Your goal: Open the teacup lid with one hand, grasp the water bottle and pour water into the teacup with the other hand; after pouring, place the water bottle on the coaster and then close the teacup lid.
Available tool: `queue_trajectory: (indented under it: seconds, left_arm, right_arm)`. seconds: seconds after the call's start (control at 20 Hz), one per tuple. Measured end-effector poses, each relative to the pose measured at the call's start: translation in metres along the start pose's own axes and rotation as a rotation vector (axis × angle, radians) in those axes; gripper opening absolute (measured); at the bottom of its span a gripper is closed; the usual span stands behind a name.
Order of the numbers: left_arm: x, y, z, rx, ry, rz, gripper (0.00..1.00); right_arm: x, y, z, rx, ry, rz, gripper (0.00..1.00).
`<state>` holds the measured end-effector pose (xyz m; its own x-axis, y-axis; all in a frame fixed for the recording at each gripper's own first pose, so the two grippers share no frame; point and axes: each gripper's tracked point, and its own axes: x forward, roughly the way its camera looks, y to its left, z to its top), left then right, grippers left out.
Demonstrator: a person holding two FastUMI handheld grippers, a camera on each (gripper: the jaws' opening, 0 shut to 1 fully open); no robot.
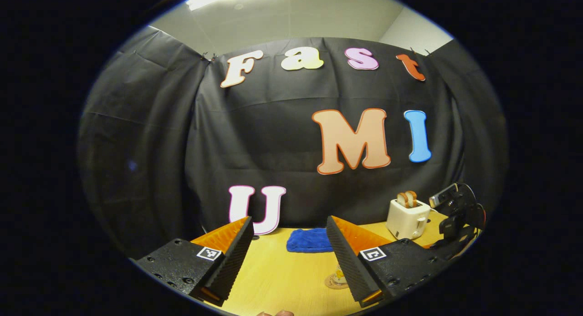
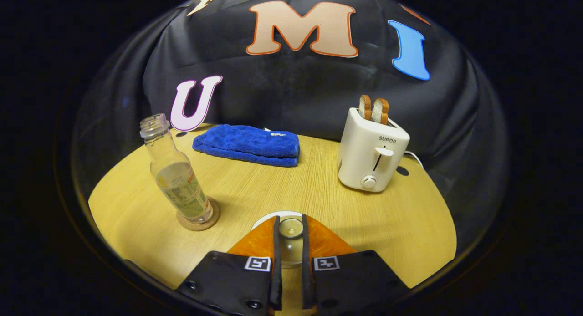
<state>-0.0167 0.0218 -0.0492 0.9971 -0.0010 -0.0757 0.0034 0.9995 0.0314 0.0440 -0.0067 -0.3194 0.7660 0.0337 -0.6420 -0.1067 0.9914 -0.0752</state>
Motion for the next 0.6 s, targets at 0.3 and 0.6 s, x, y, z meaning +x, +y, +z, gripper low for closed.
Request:
queue_trajectory:
  seconds: [0.3,0.6]
  left_arm:
    - [0.009,-0.026,-0.032,0.031,0.018,-0.091,0.94]
    - [0.016,-0.052,-0.091,-0.004,0.100,-0.176,0.94]
  right_arm:
    - [-0.007,0.000,0.004,0.050,0.012,0.011,0.18]
    - [-0.017,-0.004,0.016,0.095,0.010,0.003,0.20]
